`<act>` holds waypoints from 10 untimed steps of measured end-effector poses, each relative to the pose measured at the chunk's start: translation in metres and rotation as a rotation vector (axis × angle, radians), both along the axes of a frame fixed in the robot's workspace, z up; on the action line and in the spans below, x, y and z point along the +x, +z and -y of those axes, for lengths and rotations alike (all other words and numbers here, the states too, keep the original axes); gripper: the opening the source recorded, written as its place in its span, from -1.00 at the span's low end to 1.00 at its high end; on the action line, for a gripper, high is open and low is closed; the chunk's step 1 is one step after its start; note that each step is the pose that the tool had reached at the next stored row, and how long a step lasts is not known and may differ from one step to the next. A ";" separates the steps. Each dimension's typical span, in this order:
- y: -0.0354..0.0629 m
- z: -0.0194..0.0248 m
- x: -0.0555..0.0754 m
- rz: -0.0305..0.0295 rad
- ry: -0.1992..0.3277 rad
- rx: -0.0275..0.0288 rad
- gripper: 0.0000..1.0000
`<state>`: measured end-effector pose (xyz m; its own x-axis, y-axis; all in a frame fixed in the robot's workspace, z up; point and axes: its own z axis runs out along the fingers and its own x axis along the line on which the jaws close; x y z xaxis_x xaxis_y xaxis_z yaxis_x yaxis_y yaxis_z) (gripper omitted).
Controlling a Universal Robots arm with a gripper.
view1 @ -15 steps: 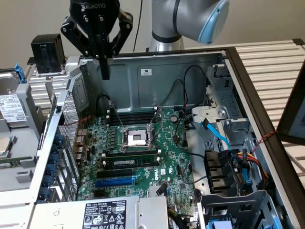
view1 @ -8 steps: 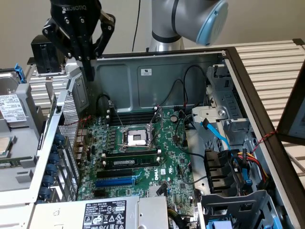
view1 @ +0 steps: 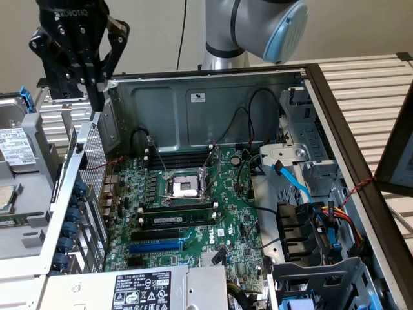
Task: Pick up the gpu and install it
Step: 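Reach for the gpu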
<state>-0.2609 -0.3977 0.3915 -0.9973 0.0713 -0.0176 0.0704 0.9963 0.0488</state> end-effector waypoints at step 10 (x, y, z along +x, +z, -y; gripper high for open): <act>-0.0024 -0.0031 -0.042 -0.0009 -0.001 0.0000 -0.79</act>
